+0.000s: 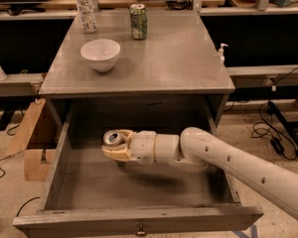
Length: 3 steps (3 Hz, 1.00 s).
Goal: Place redbull can into top drawer
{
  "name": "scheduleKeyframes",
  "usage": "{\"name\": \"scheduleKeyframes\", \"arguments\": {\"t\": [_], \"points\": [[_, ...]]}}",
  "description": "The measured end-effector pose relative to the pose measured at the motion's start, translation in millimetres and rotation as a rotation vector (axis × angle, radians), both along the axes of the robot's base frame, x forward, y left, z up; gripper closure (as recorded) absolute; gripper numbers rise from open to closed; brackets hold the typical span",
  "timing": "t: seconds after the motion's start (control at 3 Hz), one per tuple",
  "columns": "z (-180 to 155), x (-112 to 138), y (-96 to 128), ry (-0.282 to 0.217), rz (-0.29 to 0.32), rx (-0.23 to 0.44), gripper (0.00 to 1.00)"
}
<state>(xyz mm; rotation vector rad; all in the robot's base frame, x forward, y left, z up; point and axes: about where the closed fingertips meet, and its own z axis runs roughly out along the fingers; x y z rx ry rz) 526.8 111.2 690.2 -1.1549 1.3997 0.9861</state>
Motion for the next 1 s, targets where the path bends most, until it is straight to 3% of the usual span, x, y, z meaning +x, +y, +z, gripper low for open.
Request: {"name": "scheduleKeyframes", "arguments": {"t": [0.67, 1.0], "points": [[0.5, -1.4, 3.3, 0.000, 0.006, 0.001, 0.28], [1.1, -2.6, 6.0, -0.001, 0.012, 0.002, 0.00]]}}
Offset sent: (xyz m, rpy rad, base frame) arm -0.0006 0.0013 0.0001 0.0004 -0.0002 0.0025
